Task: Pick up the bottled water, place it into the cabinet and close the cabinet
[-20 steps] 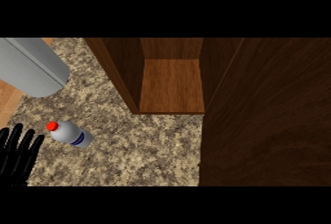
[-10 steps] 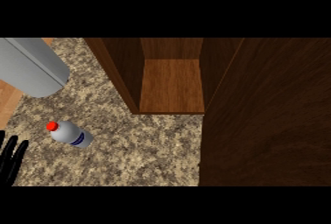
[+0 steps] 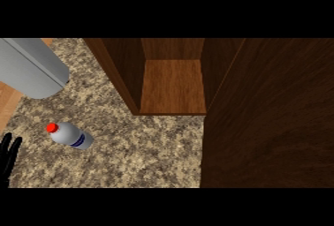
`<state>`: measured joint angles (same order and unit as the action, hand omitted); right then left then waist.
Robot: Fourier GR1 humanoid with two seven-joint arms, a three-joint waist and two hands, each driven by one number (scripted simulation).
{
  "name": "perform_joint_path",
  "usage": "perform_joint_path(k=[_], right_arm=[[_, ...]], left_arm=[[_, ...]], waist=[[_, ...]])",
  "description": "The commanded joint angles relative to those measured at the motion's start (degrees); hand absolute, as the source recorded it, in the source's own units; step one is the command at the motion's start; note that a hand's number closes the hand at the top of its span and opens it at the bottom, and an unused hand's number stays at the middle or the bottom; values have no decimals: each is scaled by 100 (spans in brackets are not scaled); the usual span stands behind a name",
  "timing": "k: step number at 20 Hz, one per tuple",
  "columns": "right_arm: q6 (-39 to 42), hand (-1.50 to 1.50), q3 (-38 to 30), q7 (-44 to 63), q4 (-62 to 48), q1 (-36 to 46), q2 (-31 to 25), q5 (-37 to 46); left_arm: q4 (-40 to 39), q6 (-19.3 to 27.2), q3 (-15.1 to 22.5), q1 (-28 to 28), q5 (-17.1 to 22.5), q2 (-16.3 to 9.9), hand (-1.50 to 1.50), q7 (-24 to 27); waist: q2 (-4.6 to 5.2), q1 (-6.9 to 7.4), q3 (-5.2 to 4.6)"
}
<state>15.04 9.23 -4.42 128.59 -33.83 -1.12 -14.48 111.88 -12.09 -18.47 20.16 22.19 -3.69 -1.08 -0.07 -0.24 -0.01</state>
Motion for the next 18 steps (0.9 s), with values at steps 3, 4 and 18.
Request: perform_joint_path(k=[3, 4, 18], right_arm=[[-24, -150, -21, -37, -1, 28, -10, 71], [0, -150, -73, 53, -223, 280, -31, -48], [-29, -150, 512, -51, 247, -318, 73, 313]], left_arm=[[-924, -2, -24, -614, -566, -76, -150, 430], [-976, -311, -360, -508, -136, -423, -150, 219], [-3840, -604, -575, -1504, -712, -715, -150, 1456]], waist=[[5, -12, 0], [5, 11, 1], [5, -17, -2]])
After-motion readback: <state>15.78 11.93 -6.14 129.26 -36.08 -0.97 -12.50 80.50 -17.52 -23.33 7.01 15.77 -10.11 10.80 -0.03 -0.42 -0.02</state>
